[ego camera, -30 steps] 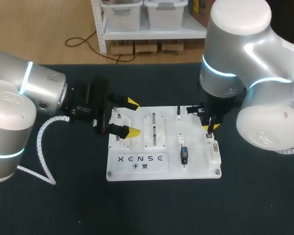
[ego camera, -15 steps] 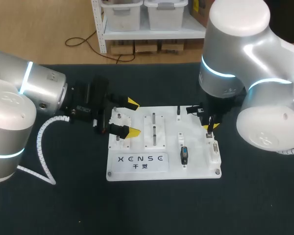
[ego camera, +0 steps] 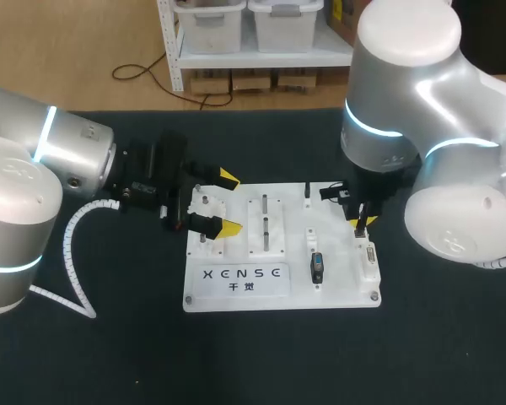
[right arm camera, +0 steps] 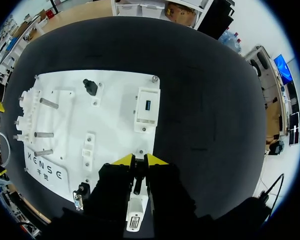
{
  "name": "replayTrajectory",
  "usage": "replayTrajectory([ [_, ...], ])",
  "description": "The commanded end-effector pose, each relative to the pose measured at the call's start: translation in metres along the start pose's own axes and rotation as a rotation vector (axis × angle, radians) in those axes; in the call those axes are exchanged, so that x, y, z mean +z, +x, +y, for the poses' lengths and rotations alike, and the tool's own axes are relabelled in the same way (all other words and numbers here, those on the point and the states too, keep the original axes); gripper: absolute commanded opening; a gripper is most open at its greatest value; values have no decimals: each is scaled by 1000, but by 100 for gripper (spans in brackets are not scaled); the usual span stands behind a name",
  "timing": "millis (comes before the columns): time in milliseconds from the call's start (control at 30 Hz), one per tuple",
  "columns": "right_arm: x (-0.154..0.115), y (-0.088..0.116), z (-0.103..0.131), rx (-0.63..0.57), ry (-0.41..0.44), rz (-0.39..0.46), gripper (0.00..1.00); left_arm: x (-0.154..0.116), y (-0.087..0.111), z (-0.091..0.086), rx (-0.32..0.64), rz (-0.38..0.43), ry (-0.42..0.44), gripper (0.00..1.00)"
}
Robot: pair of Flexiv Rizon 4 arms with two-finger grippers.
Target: Insert the Ethernet cable into its matching sockets.
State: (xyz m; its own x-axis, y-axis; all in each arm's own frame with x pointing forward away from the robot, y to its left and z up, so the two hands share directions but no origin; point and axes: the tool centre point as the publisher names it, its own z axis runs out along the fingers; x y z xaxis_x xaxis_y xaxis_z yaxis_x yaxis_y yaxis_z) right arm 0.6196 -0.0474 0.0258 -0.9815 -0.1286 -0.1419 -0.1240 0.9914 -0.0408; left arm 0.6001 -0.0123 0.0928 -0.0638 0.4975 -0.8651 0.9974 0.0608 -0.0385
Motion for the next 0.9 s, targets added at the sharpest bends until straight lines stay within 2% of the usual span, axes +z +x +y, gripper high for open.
replayTrajectory([
  [33,2,0,0,1,-2,6,0,0,2,0,3,-5,0,100],
  [900,24,5,2,10,-2,52,0,0,2,0,3,-5,0,100],
])
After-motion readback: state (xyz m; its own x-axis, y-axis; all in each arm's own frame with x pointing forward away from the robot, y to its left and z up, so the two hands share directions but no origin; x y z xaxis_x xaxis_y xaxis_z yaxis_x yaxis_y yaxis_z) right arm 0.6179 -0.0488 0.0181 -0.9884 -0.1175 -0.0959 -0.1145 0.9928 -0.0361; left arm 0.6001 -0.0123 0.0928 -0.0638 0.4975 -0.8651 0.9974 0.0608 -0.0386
